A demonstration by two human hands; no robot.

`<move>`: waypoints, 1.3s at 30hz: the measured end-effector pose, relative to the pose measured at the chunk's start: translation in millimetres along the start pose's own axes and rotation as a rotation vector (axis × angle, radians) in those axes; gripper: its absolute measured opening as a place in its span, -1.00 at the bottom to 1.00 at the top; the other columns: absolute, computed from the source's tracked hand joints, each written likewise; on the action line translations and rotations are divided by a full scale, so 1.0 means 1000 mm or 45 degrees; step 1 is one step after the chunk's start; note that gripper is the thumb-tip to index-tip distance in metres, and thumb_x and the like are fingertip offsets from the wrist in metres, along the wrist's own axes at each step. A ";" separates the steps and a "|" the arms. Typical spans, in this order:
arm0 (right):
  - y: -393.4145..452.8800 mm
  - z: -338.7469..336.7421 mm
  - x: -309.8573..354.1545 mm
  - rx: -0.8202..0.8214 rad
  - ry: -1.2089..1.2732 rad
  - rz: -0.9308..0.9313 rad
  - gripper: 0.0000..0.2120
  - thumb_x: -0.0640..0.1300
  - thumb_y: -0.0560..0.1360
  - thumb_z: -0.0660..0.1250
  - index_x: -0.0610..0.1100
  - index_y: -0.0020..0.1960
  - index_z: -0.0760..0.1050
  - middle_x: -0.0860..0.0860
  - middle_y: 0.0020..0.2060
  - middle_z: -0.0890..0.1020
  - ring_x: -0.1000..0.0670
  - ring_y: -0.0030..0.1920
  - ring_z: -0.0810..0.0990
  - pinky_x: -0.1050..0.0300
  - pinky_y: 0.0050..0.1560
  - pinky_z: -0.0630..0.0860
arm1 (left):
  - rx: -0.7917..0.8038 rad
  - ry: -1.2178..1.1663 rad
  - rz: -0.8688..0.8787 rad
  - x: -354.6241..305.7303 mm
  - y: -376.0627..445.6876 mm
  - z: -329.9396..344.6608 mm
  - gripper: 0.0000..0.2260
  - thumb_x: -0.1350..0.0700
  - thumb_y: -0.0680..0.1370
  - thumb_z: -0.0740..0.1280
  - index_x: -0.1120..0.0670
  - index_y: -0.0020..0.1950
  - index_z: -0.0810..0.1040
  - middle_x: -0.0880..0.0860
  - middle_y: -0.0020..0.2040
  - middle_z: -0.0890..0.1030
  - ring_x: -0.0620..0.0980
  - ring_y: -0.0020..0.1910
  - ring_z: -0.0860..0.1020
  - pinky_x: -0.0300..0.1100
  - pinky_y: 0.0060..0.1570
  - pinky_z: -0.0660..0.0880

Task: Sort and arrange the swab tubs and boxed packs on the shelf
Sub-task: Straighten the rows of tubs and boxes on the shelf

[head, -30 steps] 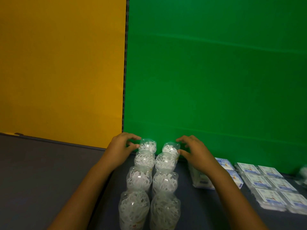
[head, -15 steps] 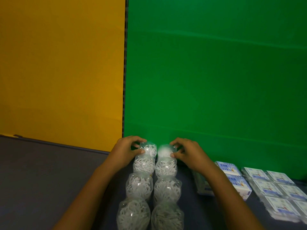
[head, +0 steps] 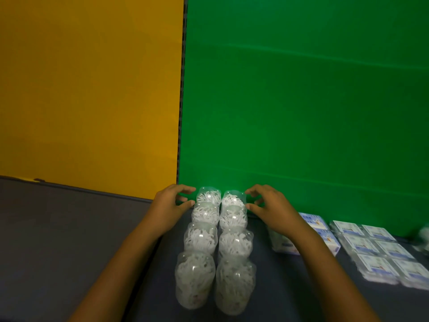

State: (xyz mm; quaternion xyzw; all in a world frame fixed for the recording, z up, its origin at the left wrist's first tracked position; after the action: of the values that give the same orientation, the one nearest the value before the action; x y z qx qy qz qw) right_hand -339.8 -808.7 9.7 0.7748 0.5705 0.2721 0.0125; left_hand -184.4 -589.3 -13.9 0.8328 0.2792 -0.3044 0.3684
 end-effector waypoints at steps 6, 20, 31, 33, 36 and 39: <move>-0.049 -0.008 0.018 -0.012 0.024 0.022 -0.78 -0.08 0.52 0.41 -0.02 0.15 0.54 0.05 0.00 0.58 0.13 -0.11 0.55 0.26 -0.08 0.47 | 0.023 0.010 -0.007 -0.012 -0.045 -0.015 -0.77 0.10 0.50 0.42 0.05 0.15 0.62 -0.06 0.05 0.62 -0.15 -0.06 0.57 -0.39 -0.11 0.43; -0.111 -0.005 0.043 0.021 0.162 0.118 -0.72 -0.04 0.60 0.29 -0.08 0.28 0.49 0.01 0.08 0.61 0.08 -0.02 0.56 0.20 -0.07 0.44 | 0.040 -0.114 -0.118 -0.027 -0.097 -0.017 -0.75 0.14 0.53 0.38 0.09 0.21 0.59 0.01 0.08 0.64 -0.09 -0.01 0.57 -0.24 0.02 0.45; -0.160 -0.001 0.081 0.063 0.130 -0.056 -0.61 0.06 0.46 0.45 0.08 0.25 0.45 0.11 0.09 0.49 0.15 0.02 0.50 0.34 -0.04 0.42 | 0.101 -0.124 -0.016 -0.050 -0.148 -0.022 -0.60 0.10 0.36 0.54 -0.05 0.18 0.58 -0.10 0.08 0.53 -0.24 -0.03 0.54 -0.49 -0.11 0.43; -0.162 0.001 0.081 0.030 0.098 -0.072 -0.60 -0.02 0.46 0.47 0.08 0.25 0.44 0.09 0.09 0.48 0.12 0.03 0.49 0.35 -0.02 0.41 | 0.082 -0.115 -0.022 -0.052 -0.148 -0.021 -0.57 0.17 0.34 0.55 -0.01 0.18 0.58 -0.04 0.10 0.54 -0.22 -0.03 0.53 -0.48 -0.09 0.44; -0.163 0.001 0.077 0.001 0.070 -0.067 -0.60 -0.09 0.47 0.46 0.09 0.25 0.44 0.08 0.09 0.49 0.09 0.05 0.50 0.22 0.07 0.47 | 0.067 -0.095 -0.023 -0.057 -0.149 -0.017 -0.57 0.18 0.35 0.55 0.01 0.19 0.58 0.00 0.11 0.54 -0.12 -0.02 0.55 -0.38 -0.04 0.46; -0.163 -0.002 0.076 0.005 0.062 -0.048 -0.60 -0.11 0.48 0.45 0.08 0.26 0.44 0.06 0.11 0.49 0.07 0.08 0.50 0.17 0.12 0.47 | 0.054 -0.087 -0.043 -0.060 -0.149 -0.013 -0.57 0.18 0.37 0.54 0.02 0.21 0.57 0.01 0.13 0.53 -0.07 0.01 0.55 -0.23 0.03 0.52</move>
State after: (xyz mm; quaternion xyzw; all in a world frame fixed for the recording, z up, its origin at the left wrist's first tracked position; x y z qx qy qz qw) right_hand -468.6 -684.3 -11.8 0.7570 0.5857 0.2896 0.0021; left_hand -322.6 -508.2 -30.1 0.8248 0.2738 -0.3448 0.3547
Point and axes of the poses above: each hand's wrist, its own y-axis towards the middle knuckle, its own z-axis out of the palm, x = y × z, the point moved 4 cm from there along y, towards the middle knuckle
